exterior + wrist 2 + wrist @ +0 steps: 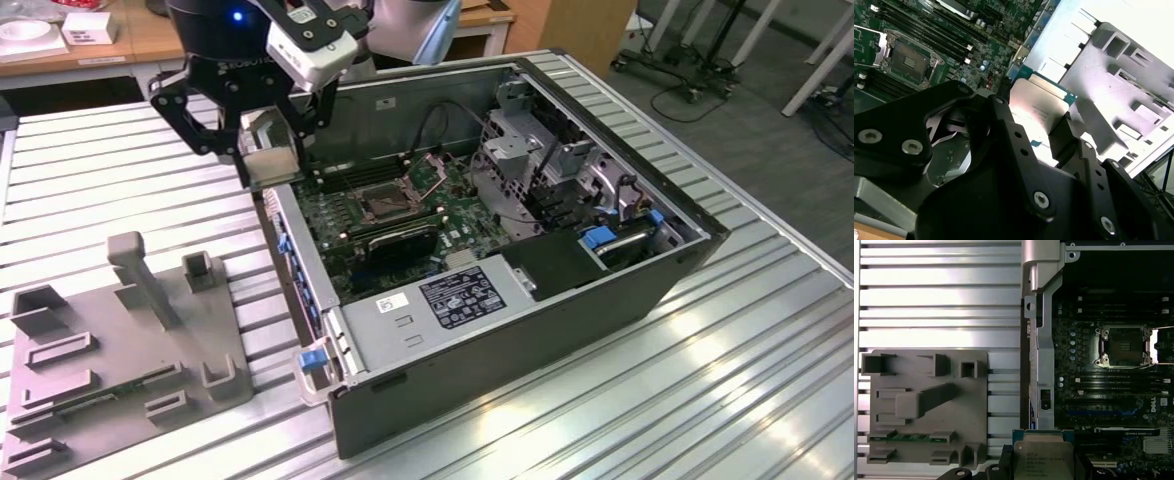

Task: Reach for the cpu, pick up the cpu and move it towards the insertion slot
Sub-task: 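Pick up the cpu and move it towards the insertion slot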

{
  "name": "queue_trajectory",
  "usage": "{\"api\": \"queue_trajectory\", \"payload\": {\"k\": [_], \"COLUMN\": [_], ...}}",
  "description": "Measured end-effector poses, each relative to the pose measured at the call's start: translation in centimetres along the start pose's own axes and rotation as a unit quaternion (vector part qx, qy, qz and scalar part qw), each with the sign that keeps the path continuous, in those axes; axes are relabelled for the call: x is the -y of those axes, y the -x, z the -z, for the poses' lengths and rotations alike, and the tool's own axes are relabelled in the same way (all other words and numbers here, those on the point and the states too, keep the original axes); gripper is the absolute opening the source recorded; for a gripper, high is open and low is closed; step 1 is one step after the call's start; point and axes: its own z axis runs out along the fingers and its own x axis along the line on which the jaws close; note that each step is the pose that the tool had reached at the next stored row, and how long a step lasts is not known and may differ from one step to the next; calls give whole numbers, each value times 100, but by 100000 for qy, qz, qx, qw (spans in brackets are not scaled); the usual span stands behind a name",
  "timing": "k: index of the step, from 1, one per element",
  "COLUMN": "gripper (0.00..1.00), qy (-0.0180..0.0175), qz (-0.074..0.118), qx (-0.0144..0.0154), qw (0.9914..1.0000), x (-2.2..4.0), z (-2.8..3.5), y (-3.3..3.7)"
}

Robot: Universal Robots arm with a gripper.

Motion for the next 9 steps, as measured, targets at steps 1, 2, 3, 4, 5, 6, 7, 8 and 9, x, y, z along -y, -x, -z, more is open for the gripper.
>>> {"api": "queue_trajectory", "payload": {"k": [1,2,3,4,5,6,7,8,9], "gripper": [55,55,55,55,55,55,55,55,55], "qy": [4,5,7,3,6,7,4,1,4], "qz": [-1,0,-1,-3,-3,-1,-2,-1,-1], "qx": [2,4,6,1,5,6,3,1,3], "qw": [100000,100000,100000,100000,100000,100000,100000,100000,100000], "x": [-1,-1,-2,-2,-3,-3,-3,-3,-5], "z": [-1,-1,-1,-1,-2,-2,-2,-2,-3], "y": [4,7,10,14,17,20,23,26,37]}}
